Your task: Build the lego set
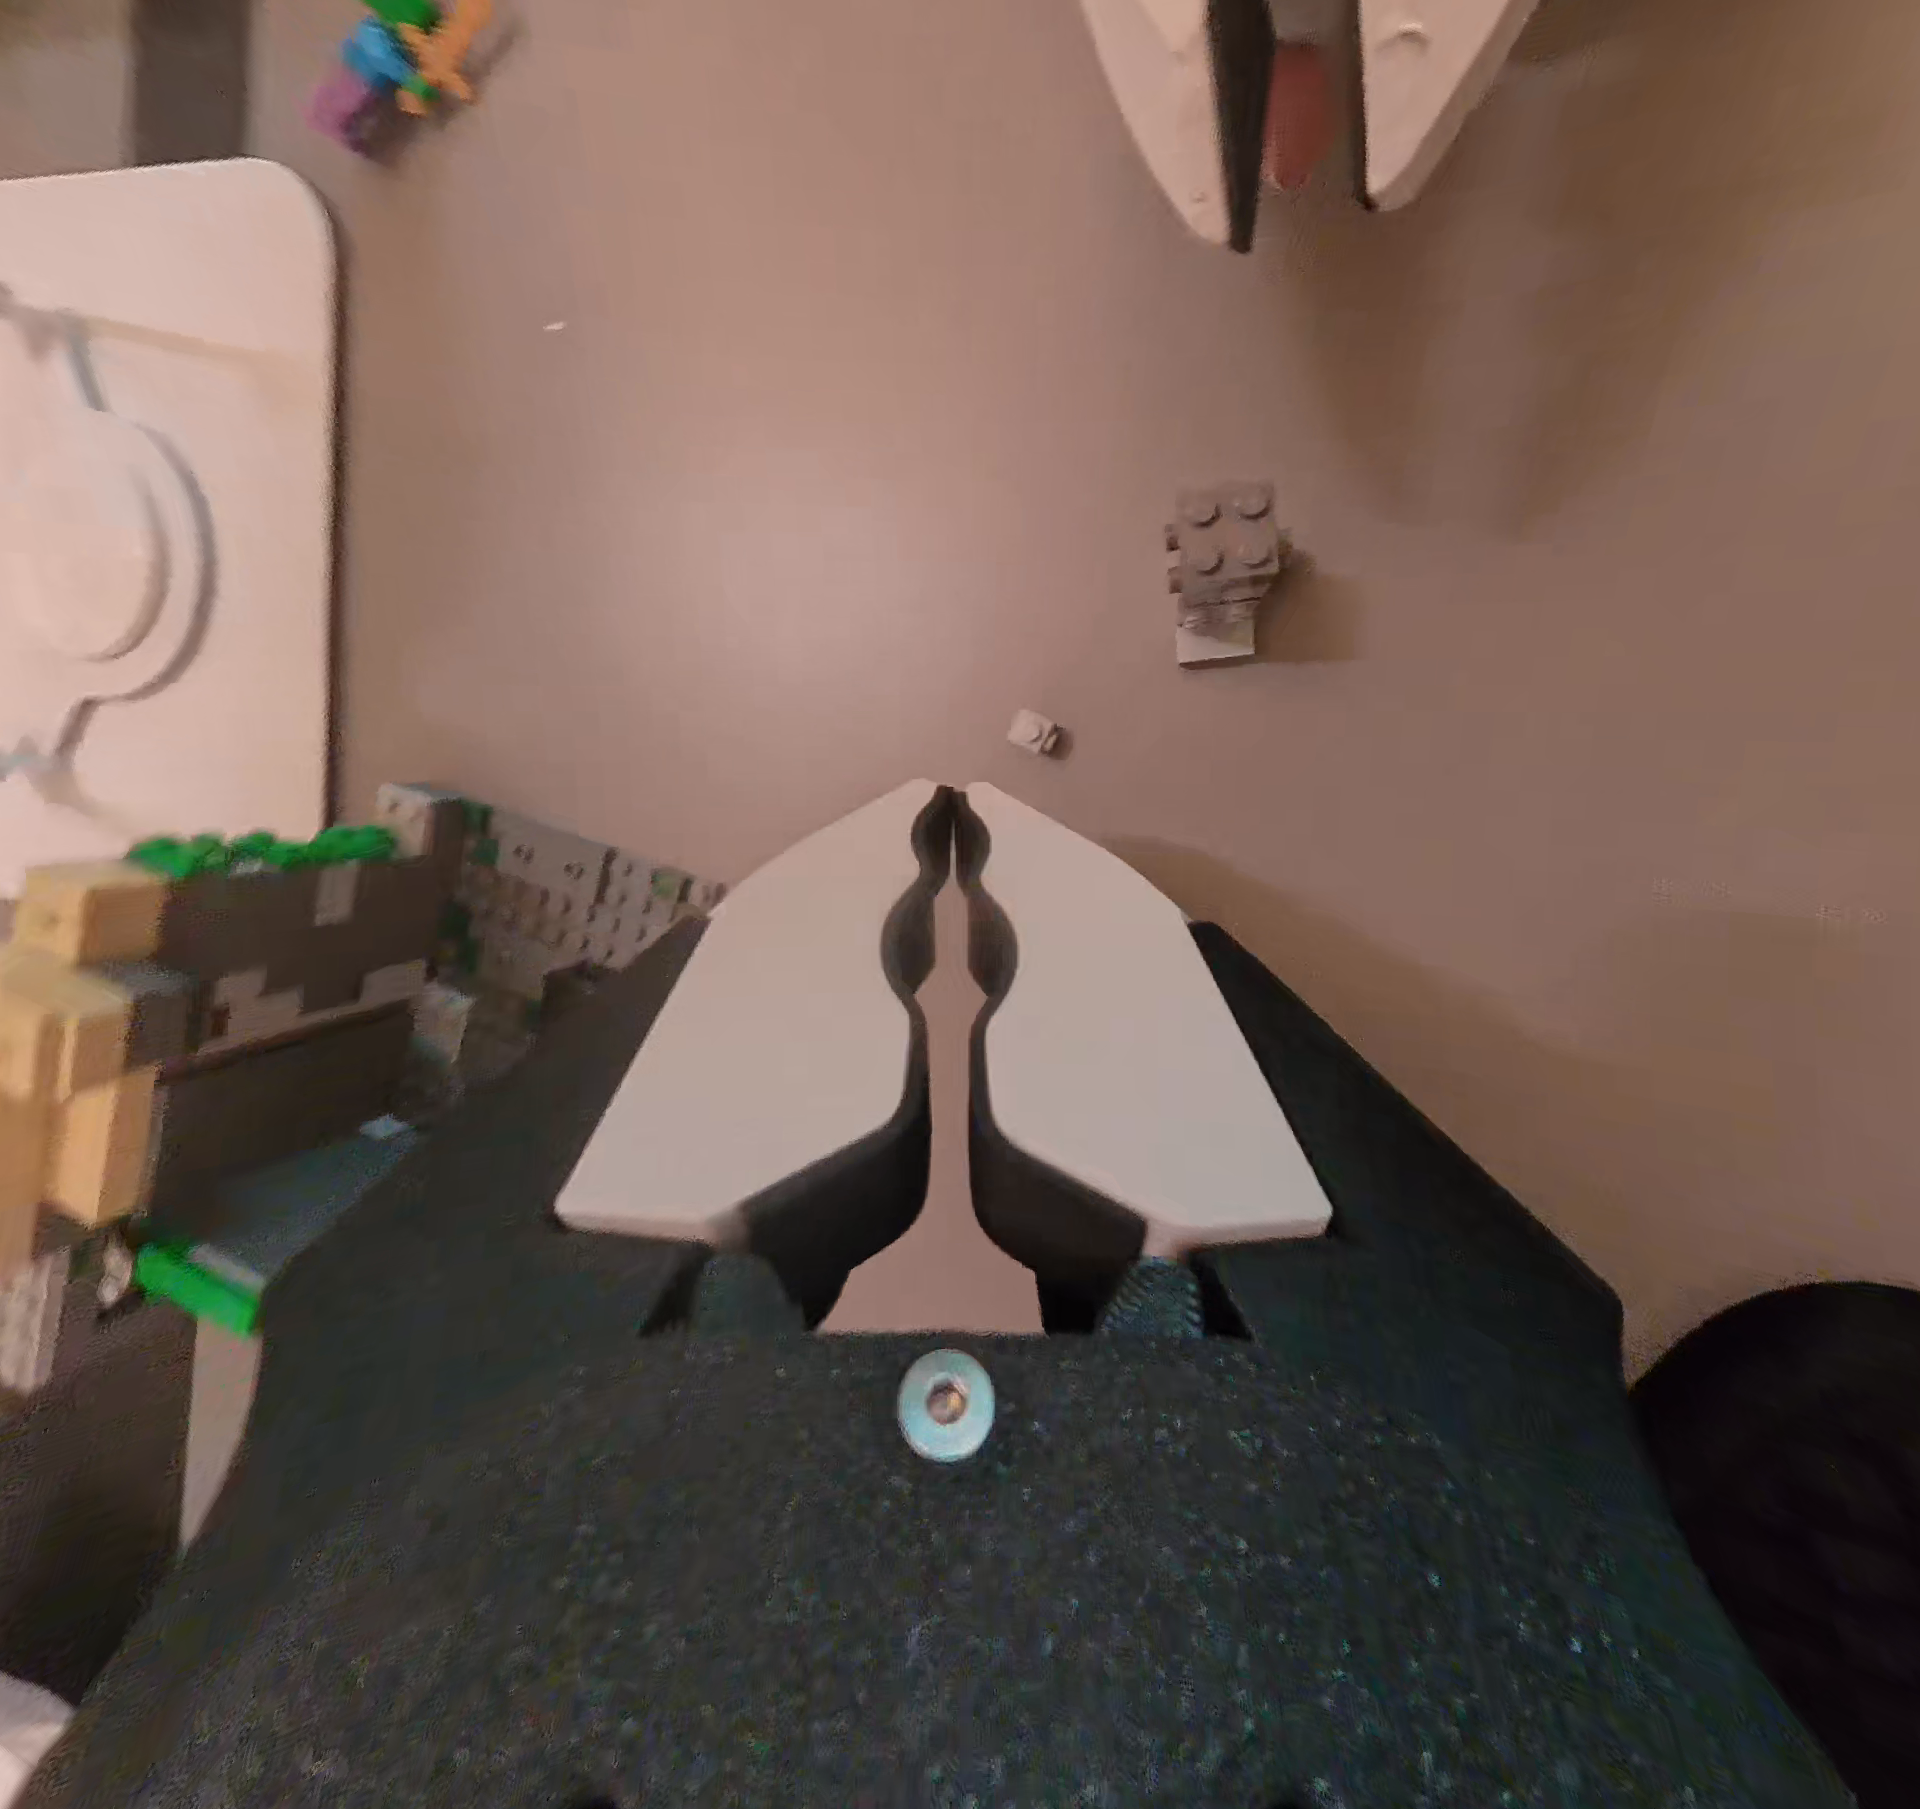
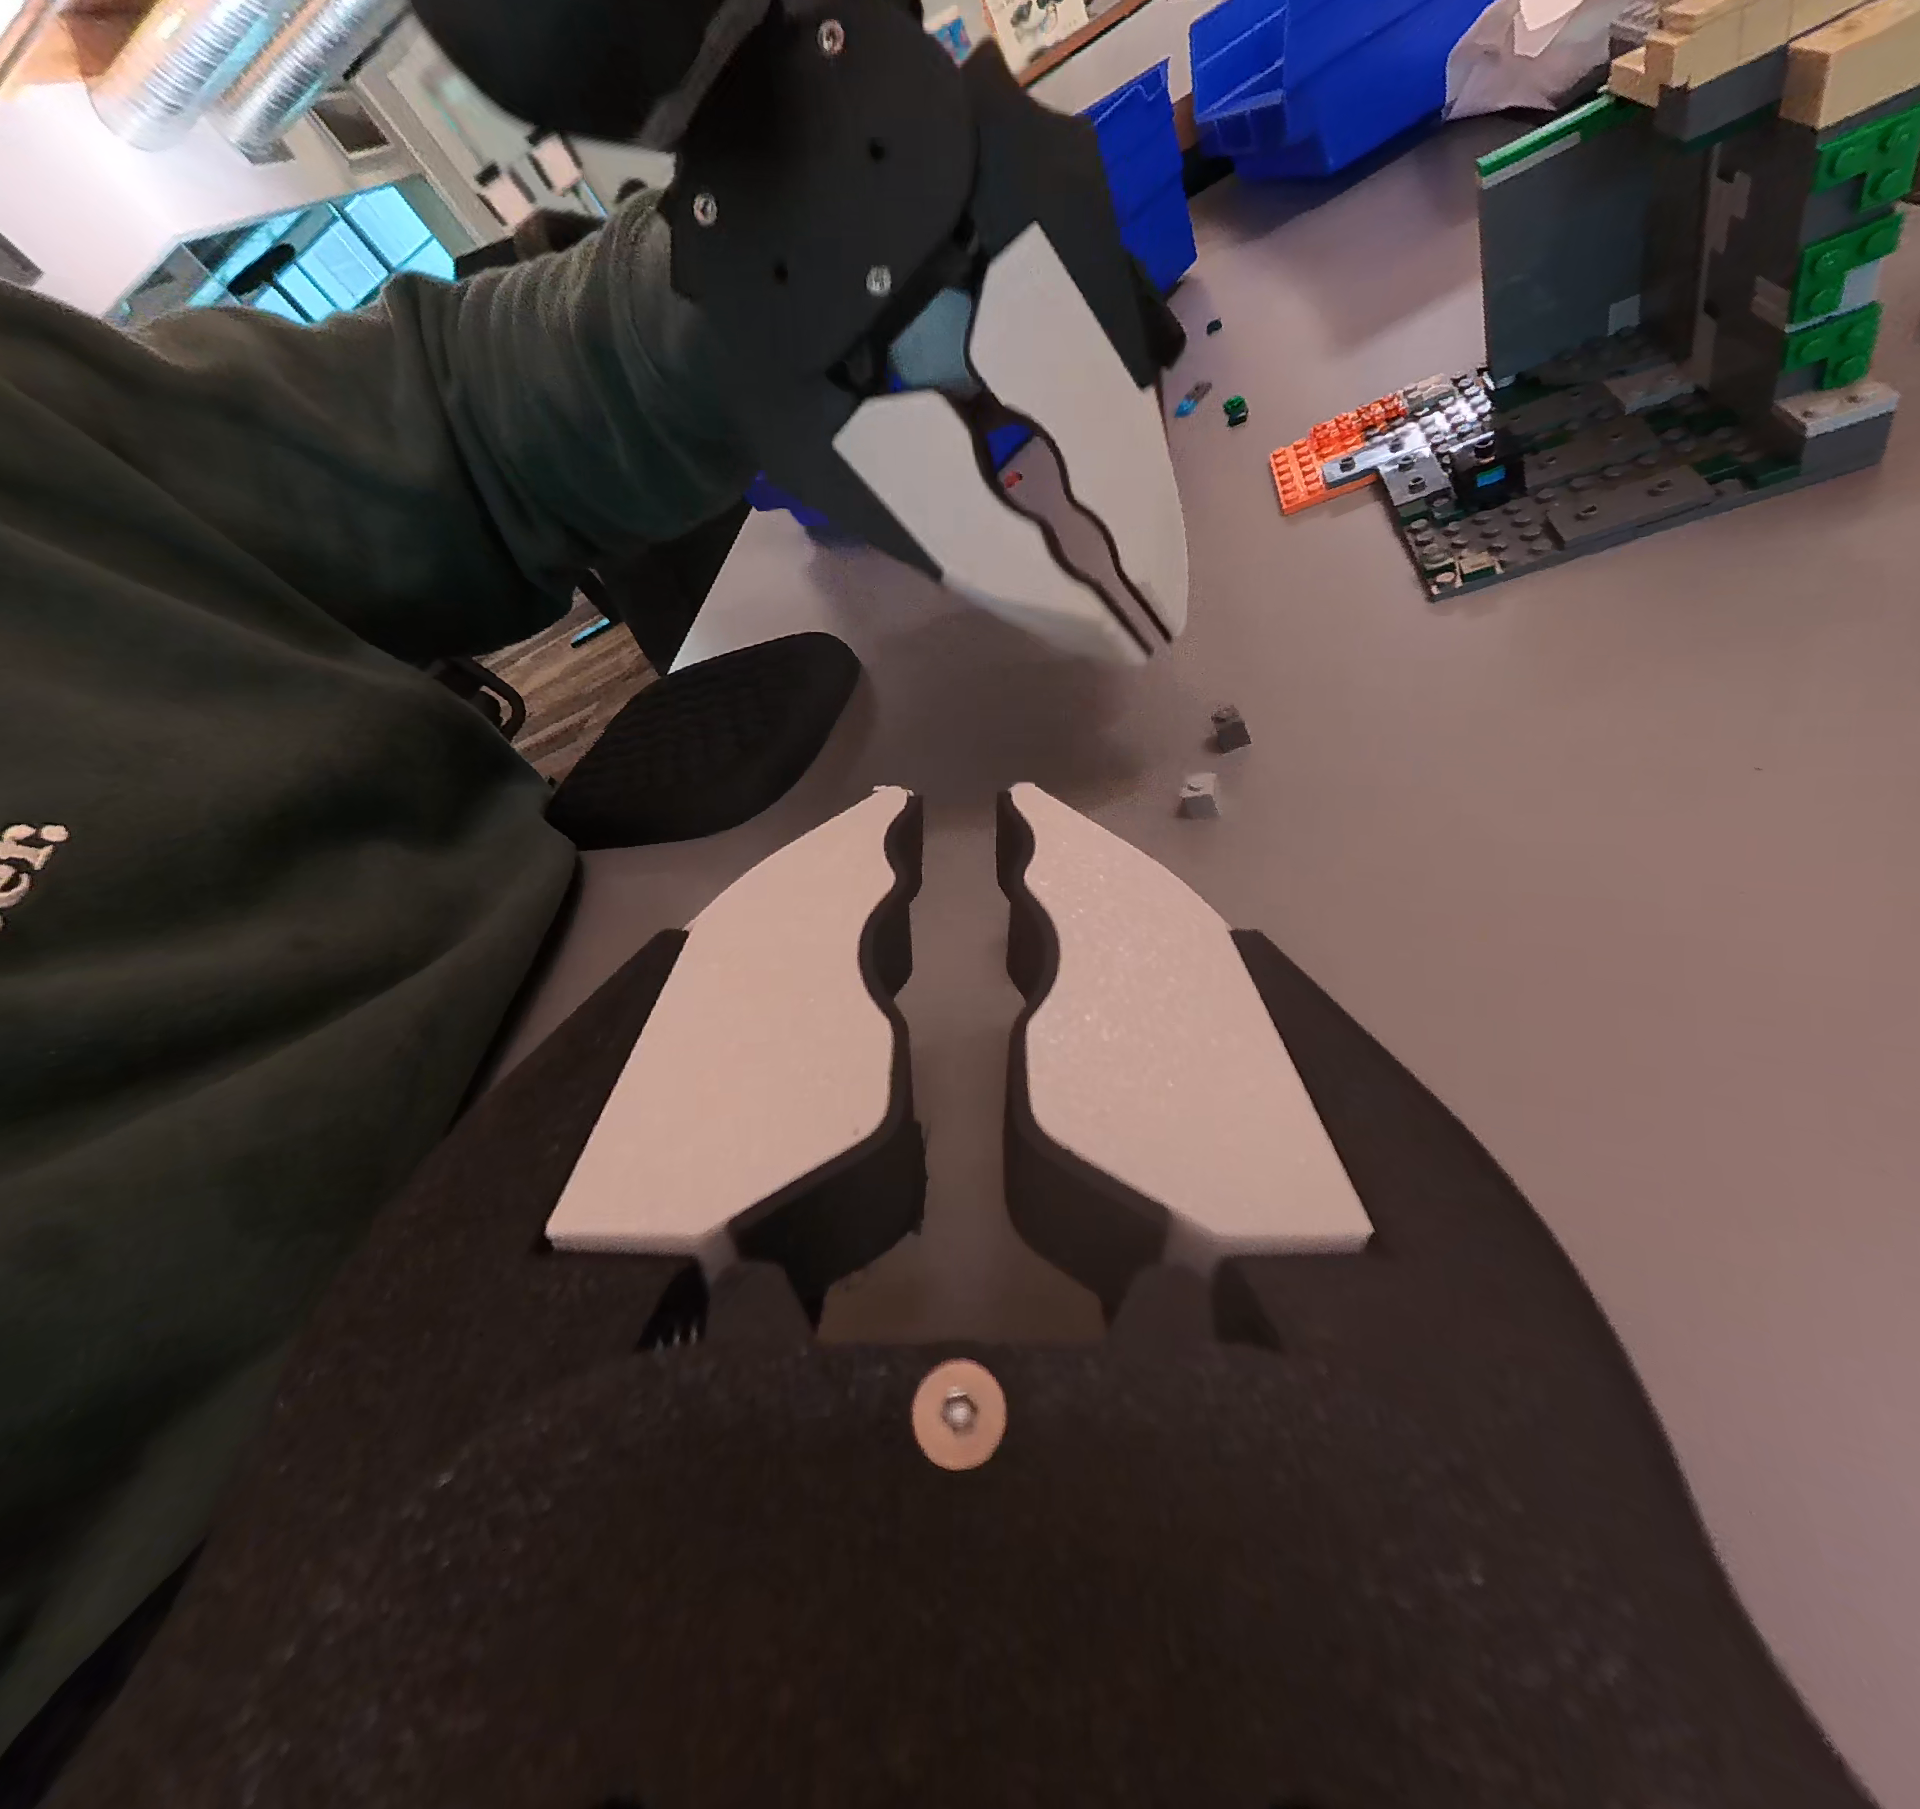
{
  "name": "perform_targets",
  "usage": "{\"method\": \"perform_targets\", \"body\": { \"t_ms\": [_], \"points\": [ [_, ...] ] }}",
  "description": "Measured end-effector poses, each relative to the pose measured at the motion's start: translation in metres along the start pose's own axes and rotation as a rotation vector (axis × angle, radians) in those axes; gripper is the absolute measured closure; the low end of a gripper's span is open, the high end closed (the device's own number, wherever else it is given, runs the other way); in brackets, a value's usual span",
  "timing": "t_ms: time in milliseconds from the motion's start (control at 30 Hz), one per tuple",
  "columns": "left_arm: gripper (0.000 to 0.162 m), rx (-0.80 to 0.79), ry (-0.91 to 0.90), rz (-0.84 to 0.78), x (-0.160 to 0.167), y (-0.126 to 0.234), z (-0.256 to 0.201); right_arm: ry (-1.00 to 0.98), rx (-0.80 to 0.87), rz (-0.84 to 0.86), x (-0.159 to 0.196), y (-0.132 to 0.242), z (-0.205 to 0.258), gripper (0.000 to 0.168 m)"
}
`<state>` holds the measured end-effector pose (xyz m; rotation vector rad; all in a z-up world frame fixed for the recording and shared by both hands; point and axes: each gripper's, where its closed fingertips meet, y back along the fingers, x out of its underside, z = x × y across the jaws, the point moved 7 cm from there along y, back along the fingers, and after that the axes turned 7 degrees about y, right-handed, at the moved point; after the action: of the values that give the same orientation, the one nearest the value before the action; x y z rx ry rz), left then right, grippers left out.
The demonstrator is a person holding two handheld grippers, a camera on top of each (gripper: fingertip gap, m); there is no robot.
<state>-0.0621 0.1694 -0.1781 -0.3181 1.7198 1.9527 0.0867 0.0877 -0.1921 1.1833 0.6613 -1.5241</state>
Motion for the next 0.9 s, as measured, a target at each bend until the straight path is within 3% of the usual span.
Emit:
{"method": "perform_targets", "body": {
  "t_ms": [167,367,467,633,833,900],
  "points": [
    [0.162,-0.087,0.154,-0.129,0.020,0.038,0.021,0.076,0.071,-0.024,-0.005,0.000,0.000,0.157],
    [0.162,-0.242,0.340,-0.138,0.065,0.075,0.047,0.259,0.441,-0.033,-0.018,0.005,-0.010,0.159],
    [0.162,-0.304,0.426,-0.078,0.093,0.092,0.059,0.308,0.571,-0.035,-0.023,0.007,-0.012,0.168],
    [0.162,-0.376,0.533,0.082,0.139,0.116,0.076,0.302,0.686,-0.020,-0.024,0.007,-0.016,0.168],
    [0.162,-0.382,0.571,0.340,0.188,0.119,0.088,0.309,0.809,0.022,-0.018,0.005,-0.023,0.168],
    [0.156,-0.393,0.579,0.379,0.199,0.124,0.093,0.310,0.811,0.031,-0.016,0.004,-0.023,0.168]
  ]
}}
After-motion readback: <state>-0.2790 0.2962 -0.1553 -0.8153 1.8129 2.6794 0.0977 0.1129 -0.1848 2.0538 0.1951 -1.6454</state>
